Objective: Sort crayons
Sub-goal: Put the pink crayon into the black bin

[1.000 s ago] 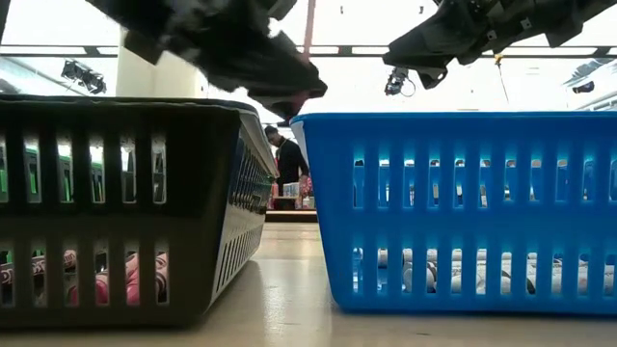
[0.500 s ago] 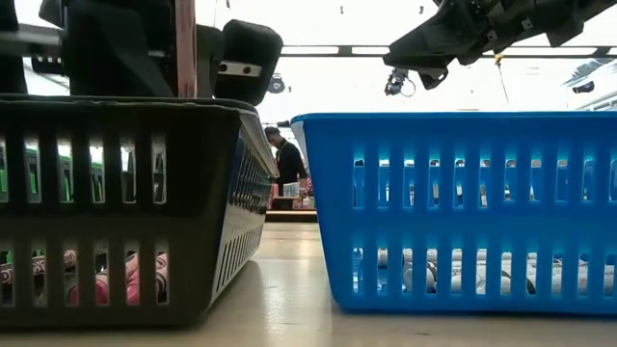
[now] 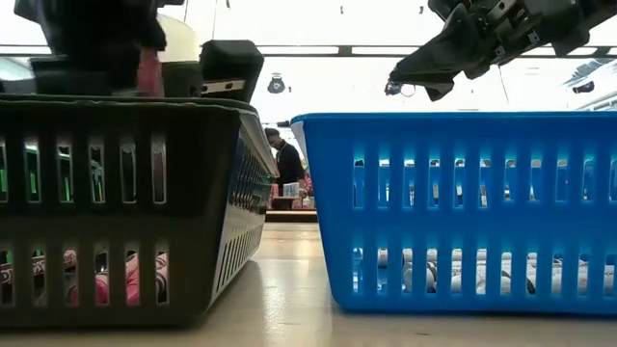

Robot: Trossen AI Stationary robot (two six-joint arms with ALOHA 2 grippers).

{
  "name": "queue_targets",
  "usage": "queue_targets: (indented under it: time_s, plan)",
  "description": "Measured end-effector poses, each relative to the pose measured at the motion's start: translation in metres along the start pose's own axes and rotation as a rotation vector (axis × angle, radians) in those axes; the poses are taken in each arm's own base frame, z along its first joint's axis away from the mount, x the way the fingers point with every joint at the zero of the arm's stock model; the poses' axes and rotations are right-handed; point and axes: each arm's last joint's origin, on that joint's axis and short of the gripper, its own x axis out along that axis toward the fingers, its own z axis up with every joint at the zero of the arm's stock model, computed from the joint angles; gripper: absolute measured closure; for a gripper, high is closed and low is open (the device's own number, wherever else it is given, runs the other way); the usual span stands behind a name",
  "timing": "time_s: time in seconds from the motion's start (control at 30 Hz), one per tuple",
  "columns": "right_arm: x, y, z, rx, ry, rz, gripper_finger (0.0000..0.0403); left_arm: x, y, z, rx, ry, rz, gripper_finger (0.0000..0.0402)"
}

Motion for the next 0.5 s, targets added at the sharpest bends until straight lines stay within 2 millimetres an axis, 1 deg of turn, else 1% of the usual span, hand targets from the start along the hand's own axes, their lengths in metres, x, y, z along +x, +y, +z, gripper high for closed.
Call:
queue_targets:
  time_s: [0.17,0.27,0.37,0.5]
  plan:
    - [0.0000,0.0000,0.0000,0.000,0.000,0.000,0.0296,-0.0006,-0.0052,0.0028,0.074,0.019,0.028,0.0254]
    - [0.0000,0.0000,0.0000,0.007,0.000,0.000,0.0296,-0.0010,-0.0055,0.0030,0.080,0.061,0.097,0.0219]
    - [0.0000,0.0000,0.0000,0.015,0.000,0.000,0.0296,-0.0019,-0.0072,0.0043,0.085,0.104,0.174,0.0202]
    - [0.0000,-0.0003,-0.0001,0.015,0.001,-0.002,0.0296,-0.0026,-0.0090,0.0080,0.092,0.096,0.213,0.0199]
